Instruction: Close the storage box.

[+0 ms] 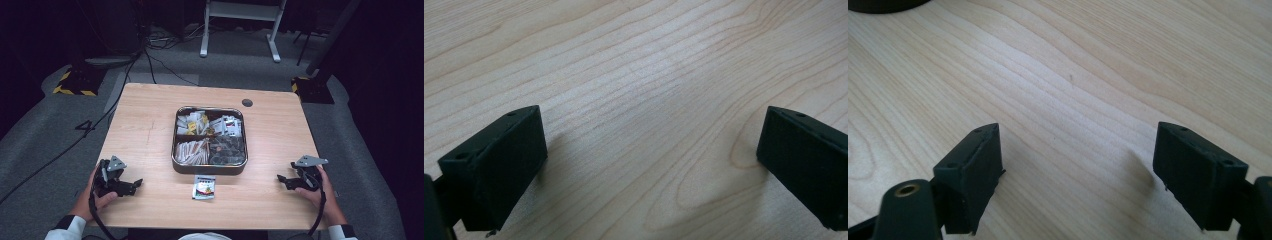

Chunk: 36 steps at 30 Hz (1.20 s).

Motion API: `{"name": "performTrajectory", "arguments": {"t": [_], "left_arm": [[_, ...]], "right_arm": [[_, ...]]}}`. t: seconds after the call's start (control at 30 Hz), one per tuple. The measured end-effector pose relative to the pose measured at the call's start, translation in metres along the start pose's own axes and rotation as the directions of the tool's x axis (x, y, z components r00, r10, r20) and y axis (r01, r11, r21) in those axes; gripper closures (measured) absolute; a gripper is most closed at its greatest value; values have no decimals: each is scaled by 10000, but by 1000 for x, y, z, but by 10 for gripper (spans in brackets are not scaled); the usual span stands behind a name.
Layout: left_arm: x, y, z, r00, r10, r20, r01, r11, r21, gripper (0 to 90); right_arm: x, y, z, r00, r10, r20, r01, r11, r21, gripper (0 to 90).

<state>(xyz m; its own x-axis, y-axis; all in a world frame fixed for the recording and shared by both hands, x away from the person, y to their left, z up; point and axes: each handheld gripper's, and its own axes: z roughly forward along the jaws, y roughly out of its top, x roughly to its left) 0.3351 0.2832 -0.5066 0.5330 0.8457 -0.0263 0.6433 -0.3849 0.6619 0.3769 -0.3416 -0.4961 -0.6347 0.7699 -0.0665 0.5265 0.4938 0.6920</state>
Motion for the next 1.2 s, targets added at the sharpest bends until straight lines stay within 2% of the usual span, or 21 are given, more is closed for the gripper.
{"name": "performTrajectory", "arguments": {"t": [0.17,0.33,1.2], "left_arm": [[0,0,0,10000,-2,0,2,10000,1,0],[0,0,0,10000,-4,-1,4,10000,1,0],[0,0,0,10000,16,19,-16,10000,4,0]], "right_arm": [[-3,-11,-2,9978,634,-184,-640,9974,-345,184],[-3,-15,-3,9972,732,-127,-739,9952,-641,184],[-4,-13,-1,9955,940,73,-934,9937,-623,175]]}}
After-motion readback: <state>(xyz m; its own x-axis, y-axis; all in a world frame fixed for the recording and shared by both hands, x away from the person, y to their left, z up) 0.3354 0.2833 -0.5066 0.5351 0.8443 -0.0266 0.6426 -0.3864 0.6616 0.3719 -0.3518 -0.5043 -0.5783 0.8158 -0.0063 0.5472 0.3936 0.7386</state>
